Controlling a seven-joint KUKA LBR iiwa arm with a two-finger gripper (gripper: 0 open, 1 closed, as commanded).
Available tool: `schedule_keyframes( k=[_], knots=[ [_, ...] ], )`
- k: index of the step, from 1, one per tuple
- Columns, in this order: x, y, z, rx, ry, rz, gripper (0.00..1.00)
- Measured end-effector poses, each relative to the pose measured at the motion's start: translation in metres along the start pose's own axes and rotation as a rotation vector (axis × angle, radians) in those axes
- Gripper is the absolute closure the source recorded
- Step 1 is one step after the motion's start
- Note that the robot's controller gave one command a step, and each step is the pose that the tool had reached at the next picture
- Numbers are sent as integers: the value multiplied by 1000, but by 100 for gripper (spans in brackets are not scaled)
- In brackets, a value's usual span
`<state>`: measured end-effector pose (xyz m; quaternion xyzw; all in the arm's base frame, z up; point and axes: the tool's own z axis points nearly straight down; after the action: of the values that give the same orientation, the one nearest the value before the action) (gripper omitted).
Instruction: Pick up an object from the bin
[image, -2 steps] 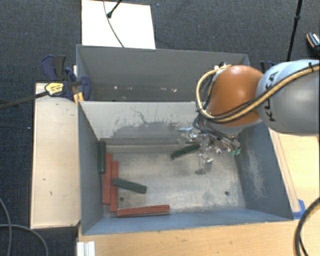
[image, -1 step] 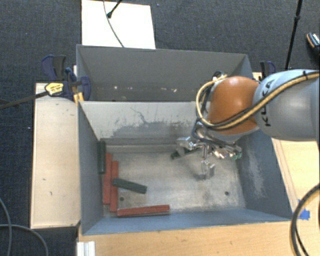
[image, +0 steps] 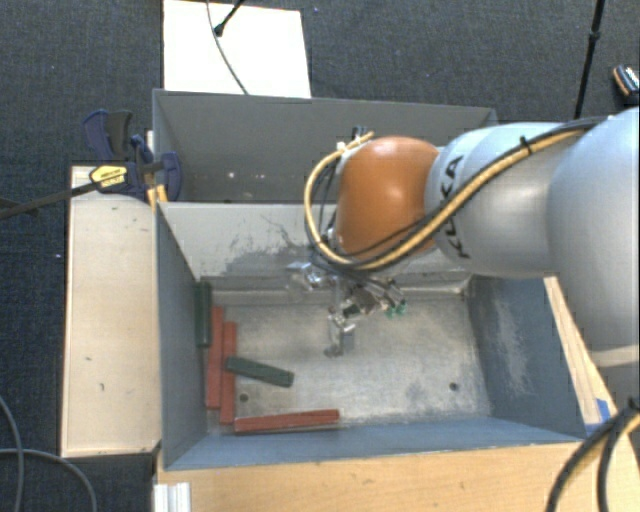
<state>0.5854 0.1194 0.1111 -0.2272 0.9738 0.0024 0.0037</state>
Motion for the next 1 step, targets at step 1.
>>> schedule_keyframes(
  k=[1],
  knots=[
    [22,71,23,-2,10,-6,0]
  ],
)
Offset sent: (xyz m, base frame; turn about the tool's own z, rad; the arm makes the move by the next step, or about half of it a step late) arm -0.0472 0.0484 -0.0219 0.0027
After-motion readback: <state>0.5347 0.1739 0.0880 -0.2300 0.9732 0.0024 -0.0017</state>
